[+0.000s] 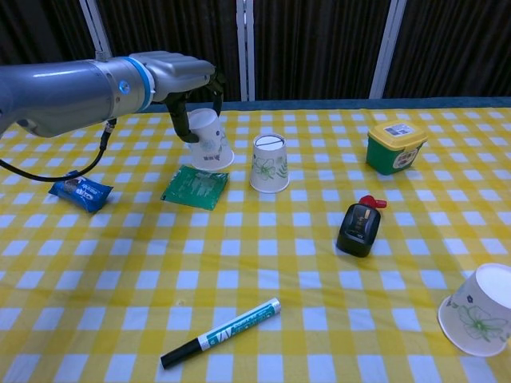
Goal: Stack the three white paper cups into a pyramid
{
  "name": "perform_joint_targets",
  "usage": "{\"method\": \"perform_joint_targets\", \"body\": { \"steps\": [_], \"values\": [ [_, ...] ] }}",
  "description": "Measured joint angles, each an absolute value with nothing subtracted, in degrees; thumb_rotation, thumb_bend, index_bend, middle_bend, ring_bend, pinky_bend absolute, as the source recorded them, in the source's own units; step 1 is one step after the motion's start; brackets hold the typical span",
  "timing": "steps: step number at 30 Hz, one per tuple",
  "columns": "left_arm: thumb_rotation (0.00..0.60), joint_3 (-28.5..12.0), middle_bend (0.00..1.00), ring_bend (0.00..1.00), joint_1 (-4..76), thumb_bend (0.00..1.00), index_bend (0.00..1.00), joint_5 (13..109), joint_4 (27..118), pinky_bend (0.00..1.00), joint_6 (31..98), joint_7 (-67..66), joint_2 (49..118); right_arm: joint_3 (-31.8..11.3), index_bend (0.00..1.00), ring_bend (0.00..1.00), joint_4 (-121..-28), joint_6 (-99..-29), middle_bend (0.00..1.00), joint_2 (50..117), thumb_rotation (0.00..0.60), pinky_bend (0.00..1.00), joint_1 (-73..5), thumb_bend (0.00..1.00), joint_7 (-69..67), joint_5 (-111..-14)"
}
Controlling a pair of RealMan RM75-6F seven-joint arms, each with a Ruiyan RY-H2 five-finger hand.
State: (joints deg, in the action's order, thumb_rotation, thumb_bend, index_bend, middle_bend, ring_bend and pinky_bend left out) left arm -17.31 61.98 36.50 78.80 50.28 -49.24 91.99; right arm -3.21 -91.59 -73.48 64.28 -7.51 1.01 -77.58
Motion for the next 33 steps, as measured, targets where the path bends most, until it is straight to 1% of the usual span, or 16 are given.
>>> {"method": "perform_joint_targets", "body": {
  "steps": [6,12,19,25,26,27,29,32,33],
  "values": [
    [0.600,-17.0,0.00,0.00,65.8,0.30,0.46,33.6,72.4,0.00,46.3,-48.3,95.7,-3.4,0.07,0.00,-91.1,-73.4,0.00,64.5,0.600,0.00,-7.5,0.12,0.9,-77.2],
    [0.600,-16.4,0.00,0.00,68.5,0.30,0.47,31.0,68.5,0.00,44.4,-47.6,98.6,-3.3,0.07,0.00,-90.7,-73.4,0.00,64.8,0.600,0.00,-7.6,0.13,0.9,-77.4],
    [0.600,-15.9,0.00,0.00,70.0,0.29,0.46,31.6,65.3,0.00,44.0,-45.5,101.4,-3.1,0.07,0.00,-90.4,-73.1,0.00,65.1,0.600,0.00,-7.7,0.12,1.1,-77.6],
    [0.600,-15.2,0.00,0.00,70.9,0.29,0.43,32.5,63.1,0.00,45.0,-44.9,103.3,-3.0,0.07,0.00,-90.4,-72.9,0.00,65.4,0.600,0.00,-7.8,0.12,1.8,-77.4],
    [0.600,-15.2,0.00,0.00,71.0,0.29,0.42,32.6,62.8,0.00,45.1,-44.7,103.6,-3.0,0.07,0.00,-90.4,-72.9,0.00,65.5,0.600,0.00,-7.8,0.12,1.9,-77.3],
    [0.600,-15.1,0.00,0.00,71.1,0.28,0.38,32.6,62.5,0.00,45.1,-44.6,103.8,-3.0,0.07,0.00,-90.4,-72.9,0.00,65.5,0.600,0.00,-7.8,0.12,2.0,-77.2],
    [0.600,-14.9,0.00,0.00,71.1,0.27,0.29,32.5,62.2,0.00,45.1,-44.6,103.9,-2.9,0.07,0.00,-90.4,-72.8,0.00,65.5,0.600,0.00,-7.8,0.12,2.1,-77.1],
    [0.600,-14.6,0.00,0.00,71.1,0.26,0.07,32.3,62.2,0.00,45.1,-44.7,103.7,-2.9,0.07,0.00,-90.4,-72.8,0.00,65.5,0.600,0.00,-7.8,0.12,2.2,-77.1],
    [0.600,-14.5,0.00,0.00,71.1,0.26,0.04,32.2,62.4,0.00,45.2,-44.7,103.5,-2.9,0.07,0.00,-90.5,-72.8,0.00,65.5,0.600,0.00,-7.8,0.12,2.3,-77.1]
  ]
}}
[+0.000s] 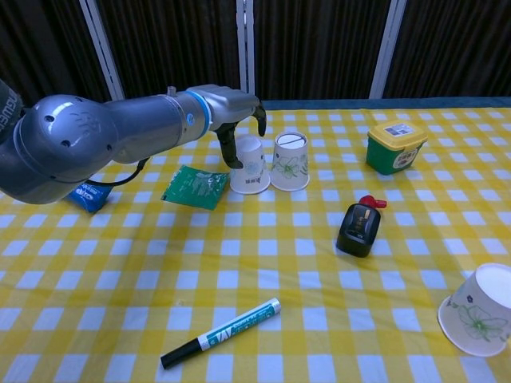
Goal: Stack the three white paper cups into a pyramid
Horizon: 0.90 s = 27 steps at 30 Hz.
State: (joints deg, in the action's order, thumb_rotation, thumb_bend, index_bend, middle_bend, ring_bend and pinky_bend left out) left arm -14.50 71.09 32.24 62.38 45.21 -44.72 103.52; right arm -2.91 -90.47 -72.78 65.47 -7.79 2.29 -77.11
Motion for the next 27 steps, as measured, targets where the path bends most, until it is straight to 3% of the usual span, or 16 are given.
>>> {"method": "perform_joint_targets", "body": {
  "steps": [2,14,20,27],
  "values": [
    [0.600,-14.4,0.00,0.00,71.0,0.26,0.00,32.3,62.8,0.00,45.6,-44.7,103.2,-2.9,0.07,0.00,-90.5,-72.8,0.00,65.5,0.600,0.00,-7.8,0.12,2.4,-77.2],
    [0.600,-13.7,0.00,0.00,67.9,0.25,0.00,34.7,69.5,0.00,50.1,-42.9,98.4,-2.7,0.07,0.00,-90.7,-73.4,0.00,65.7,0.600,0.00,-7.6,0.12,3.5,-77.6],
    [0.600,-12.0,0.00,0.00,62.4,0.26,0.00,39.7,80.4,0.00,56.2,-39.6,92.0,-2.3,0.07,0.00,-92.4,-73.5,0.00,65.2,0.600,0.00,-7.4,0.07,5.5,-77.4],
    [0.600,-6.6,0.00,0.00,50.6,0.25,0.00,49.0,99.0,0.00,68.7,-34.8,79.3,-1.5,0.07,0.00,-95.0,-74.8,0.00,64.6,0.600,0.00,-7.0,0.07,7.6,-79.2]
  ]
}}
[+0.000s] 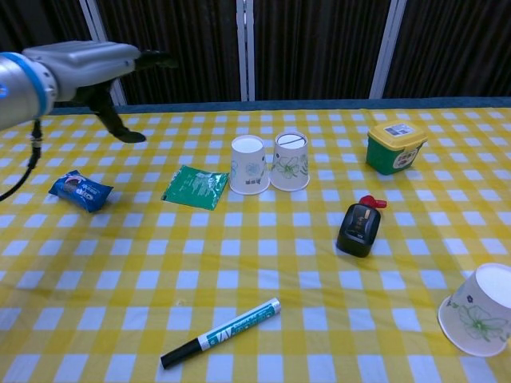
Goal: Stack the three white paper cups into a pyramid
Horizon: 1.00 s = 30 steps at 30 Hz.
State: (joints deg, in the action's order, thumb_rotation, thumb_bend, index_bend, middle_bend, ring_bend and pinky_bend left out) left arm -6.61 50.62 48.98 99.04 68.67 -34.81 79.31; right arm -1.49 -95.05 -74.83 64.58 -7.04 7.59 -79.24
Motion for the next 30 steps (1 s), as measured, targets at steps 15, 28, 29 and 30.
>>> {"method": "perform_joint_targets", "body": {
  "steps": [15,28,29,30],
  "values": [
    [0.600,8.9,0.00,0.00,26.7,0.26,0.00,75.2,108.2,0.00,89.5,-23.9,66.0,2.1,0.13,0.00,-102.1,-77.4,0.00,62.1,0.600,0.00,-6.1,0.06,10.0,-87.2],
    [0.600,7.6,0.00,0.00,22.6,0.26,0.00,80.8,108.4,0.00,89.0,-21.4,63.6,5.0,0.21,0.00,-113.8,-69.6,0.00,59.1,0.600,0.00,-8.6,0.12,21.3,-88.7],
    [0.600,7.4,0.00,0.00,22.5,0.26,0.00,80.9,108.4,0.00,88.7,-21.3,63.5,5.0,0.21,0.00,-114.1,-68.7,0.00,59.5,0.600,0.00,-9.1,0.11,22.3,-88.0],
    [0.600,7.1,0.00,0.00,22.4,0.26,0.00,81.1,108.4,0.00,88.3,-21.3,63.4,4.9,0.21,0.00,-114.3,-68.0,0.00,60.0,0.600,0.00,-9.4,0.11,23.0,-87.3]
  ]
}}
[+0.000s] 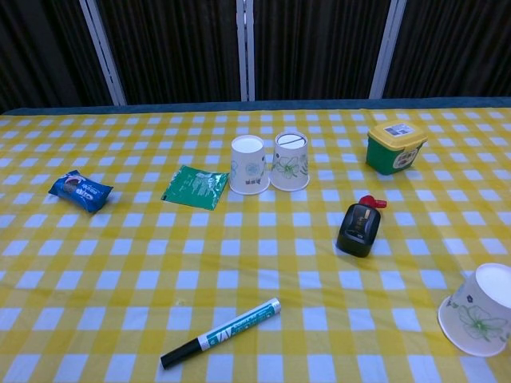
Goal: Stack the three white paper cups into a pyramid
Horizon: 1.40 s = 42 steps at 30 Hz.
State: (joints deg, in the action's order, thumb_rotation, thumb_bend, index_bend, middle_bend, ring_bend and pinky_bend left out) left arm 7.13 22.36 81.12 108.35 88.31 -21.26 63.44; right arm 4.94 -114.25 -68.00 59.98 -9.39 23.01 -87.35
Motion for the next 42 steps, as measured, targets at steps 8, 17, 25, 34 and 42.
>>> {"method": "perform_joint_targets", "body": {
  "steps": [8,17,25,34,42],
  "values": [
    [0.600,5.7,0.00,0.00,21.3,0.25,0.00,82.1,108.4,0.00,86.5,-21.5,63.3,4.0,0.21,0.00,-113.8,-63.6,0.00,64.7,0.600,0.00,-12.1,0.11,27.6,-81.9],
    [0.600,4.0,0.00,0.00,20.1,0.26,0.00,82.8,108.3,0.00,85.1,-21.6,63.3,2.8,0.22,0.00,-111.9,-63.1,0.00,67.2,0.600,0.00,-13.4,0.11,29.2,-78.5],
    [0.600,2.9,0.00,0.00,19.3,0.26,0.00,83.2,108.4,0.00,84.1,-21.9,63.3,2.6,0.38,0.00,-110.3,-63.1,0.01,68.5,0.600,0.00,-14.0,0.18,28.8,-77.3],
    [0.600,1.7,0.00,0.00,18.4,0.26,0.00,83.7,108.4,0.00,83.2,-21.6,63.1,2.2,0.49,0.00,-108.1,-64.7,0.08,70.6,0.600,0.00,-14.3,0.24,26.9,-79.1],
    [0.600,0.7,0.00,0.00,18.0,0.26,0.00,83.6,108.2,0.00,82.1,-21.0,62.9,-0.2,0.49,0.00,-110.7,-65.5,0.08,69.1,0.600,0.00,-16.0,0.24,27.1,-79.1]
  ]
}}
